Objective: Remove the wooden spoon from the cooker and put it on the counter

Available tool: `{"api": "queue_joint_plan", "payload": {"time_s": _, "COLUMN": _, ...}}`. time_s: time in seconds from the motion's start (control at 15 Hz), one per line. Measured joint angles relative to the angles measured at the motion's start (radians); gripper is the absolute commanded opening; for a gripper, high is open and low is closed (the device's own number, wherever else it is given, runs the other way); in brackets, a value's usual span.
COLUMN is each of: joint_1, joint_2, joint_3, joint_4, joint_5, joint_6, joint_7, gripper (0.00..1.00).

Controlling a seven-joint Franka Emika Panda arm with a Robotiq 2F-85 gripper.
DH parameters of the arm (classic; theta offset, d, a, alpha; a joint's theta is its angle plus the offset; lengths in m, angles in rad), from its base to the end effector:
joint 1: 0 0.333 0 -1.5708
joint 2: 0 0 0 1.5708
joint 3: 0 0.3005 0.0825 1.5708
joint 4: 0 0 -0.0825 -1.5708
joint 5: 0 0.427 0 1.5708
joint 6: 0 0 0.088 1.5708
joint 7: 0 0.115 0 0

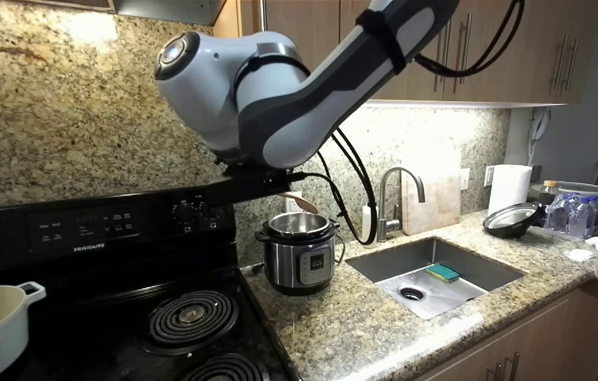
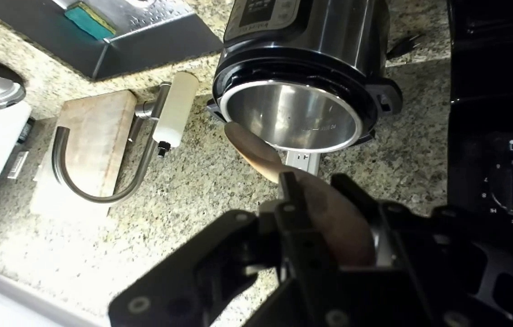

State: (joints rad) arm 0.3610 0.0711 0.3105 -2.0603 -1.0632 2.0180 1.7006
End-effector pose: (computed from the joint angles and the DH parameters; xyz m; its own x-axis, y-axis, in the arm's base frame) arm 0.5073 0.3281 0.3748 0.6105 -0.2146 0.7624 -0.5312 -0.8250 0.1931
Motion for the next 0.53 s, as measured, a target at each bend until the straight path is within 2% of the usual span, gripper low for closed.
{"api": "queue_joint_plan", "payload": {"time_s": 0.53, "joint_1": -0.002, "joint_2": -0.023, "joint_3": 0.005, "joint_4": -0.08, "joint_5": 0.195, "joint_6": 0.005, "joint_7": 0.0, "gripper": 0.1}}
